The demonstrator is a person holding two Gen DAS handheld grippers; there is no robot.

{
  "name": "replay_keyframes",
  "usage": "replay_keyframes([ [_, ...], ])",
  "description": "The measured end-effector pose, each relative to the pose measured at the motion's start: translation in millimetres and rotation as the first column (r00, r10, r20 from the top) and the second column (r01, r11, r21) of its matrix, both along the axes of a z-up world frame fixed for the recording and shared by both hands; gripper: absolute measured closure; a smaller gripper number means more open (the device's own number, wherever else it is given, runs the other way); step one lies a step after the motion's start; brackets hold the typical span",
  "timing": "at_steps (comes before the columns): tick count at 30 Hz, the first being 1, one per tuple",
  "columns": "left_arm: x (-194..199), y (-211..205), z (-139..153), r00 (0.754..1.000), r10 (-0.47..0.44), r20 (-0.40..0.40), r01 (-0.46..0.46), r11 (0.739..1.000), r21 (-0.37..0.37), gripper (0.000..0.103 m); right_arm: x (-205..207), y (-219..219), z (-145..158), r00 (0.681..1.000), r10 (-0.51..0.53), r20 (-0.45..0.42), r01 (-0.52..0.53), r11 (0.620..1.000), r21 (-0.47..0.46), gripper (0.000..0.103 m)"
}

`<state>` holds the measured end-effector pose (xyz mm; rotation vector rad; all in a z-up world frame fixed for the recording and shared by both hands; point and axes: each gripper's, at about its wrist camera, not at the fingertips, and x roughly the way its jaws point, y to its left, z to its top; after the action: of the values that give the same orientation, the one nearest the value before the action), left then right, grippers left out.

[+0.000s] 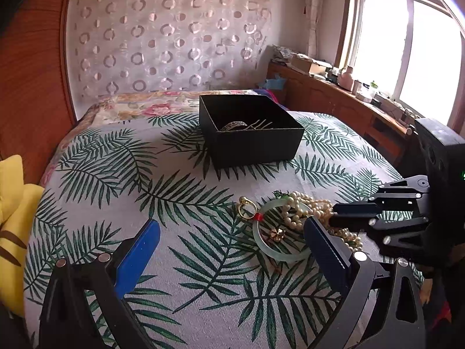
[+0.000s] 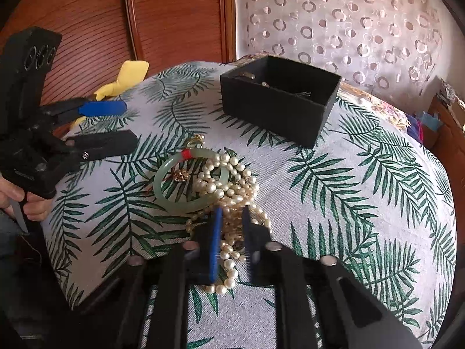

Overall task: Organize jewelry
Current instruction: 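Grasp the long beige bead necklace with the right tool and lift it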

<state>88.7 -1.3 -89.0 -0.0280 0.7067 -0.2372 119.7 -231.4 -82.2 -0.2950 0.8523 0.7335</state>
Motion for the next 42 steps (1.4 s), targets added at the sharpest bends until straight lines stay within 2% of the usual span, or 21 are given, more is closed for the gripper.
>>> replay_keyframes([
  [8,-1.6,-2.4,-2.5,1.0,-0.001,-0.012,0.001,1.0,-0.001,0.008,-4.2,-14.2,25.8,0.999,-0.014,0.043,0.01,0.996,0.093,0.098],
  [15,-1.3,-7.9,-7.1,0.999,-0.016,-0.035,0.016,1.0,0.006,0.008,-4.5,-29.1,70.5,0.99,-0.056,0.13,0.034,0.986,0.163,0.098],
  [27,1.9,-23.7,-13.4,0.994,-0.072,-0.083,0.073,0.997,0.02,0.008,-9.2,-58.5,139.4,0.95,-0.145,0.275,0.08,0.968,0.236,0.098],
  [35,6.3,-39.8,-18.4,0.989,-0.108,-0.104,0.113,0.993,0.041,0.008,-10.2,-75.4,159.5,0.931,-0.185,0.316,0.105,0.961,0.255,0.098],
  [38,7.8,-42.6,-16.9,0.989,-0.108,-0.1,0.112,0.993,0.042,0.015,-10.2,-79.8,163.0,0.924,-0.197,0.328,0.113,0.96,0.258,0.098],
  [42,10.7,-49.7,-12.7,0.987,-0.128,-0.094,0.133,0.99,0.044,0.033,-12.6,-85.6,167.2,0.919,-0.206,0.337,0.117,0.957,0.265,0.098],
])
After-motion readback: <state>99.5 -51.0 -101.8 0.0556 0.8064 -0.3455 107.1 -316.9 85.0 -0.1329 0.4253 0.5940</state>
